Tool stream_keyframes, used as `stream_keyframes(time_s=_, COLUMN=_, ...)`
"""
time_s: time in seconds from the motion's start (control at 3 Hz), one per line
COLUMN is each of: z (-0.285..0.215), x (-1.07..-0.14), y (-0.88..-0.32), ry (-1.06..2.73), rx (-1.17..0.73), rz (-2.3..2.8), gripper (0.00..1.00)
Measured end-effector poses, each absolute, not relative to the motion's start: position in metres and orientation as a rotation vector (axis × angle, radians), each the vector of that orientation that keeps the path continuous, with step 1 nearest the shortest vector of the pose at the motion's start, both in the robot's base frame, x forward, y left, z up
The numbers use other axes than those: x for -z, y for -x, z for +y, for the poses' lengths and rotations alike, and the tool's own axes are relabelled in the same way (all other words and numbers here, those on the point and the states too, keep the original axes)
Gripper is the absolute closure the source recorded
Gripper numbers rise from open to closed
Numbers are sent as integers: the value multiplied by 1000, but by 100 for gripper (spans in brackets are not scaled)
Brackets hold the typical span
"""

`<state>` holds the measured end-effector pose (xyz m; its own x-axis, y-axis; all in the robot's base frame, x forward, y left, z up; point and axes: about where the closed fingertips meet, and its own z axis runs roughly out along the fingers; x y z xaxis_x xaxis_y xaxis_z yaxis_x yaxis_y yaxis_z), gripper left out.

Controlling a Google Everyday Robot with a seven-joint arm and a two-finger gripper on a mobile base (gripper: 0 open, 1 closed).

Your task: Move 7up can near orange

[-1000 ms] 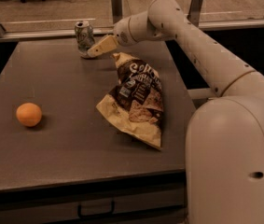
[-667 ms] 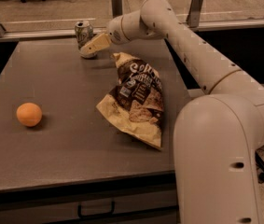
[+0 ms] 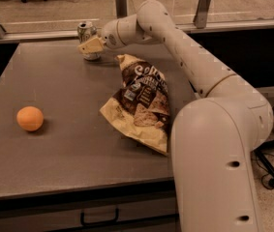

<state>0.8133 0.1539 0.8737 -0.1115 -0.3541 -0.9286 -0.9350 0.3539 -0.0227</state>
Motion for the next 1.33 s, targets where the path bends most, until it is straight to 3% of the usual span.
stream_keyframes(time_s=0.67, z=154, x=-908, y=-765, ry=1308, rx=-904, rz=1517, gripper=88)
stream_keyframes(time_s=1.0, z=143, x=-932, y=-709, ry=1326, rx=-1098, rz=1419, gripper=100)
stream_keyframes(time_s=1.33, z=145, x=-934, y=-701, ry=1320, rx=-1137, rz=1405, gripper=100)
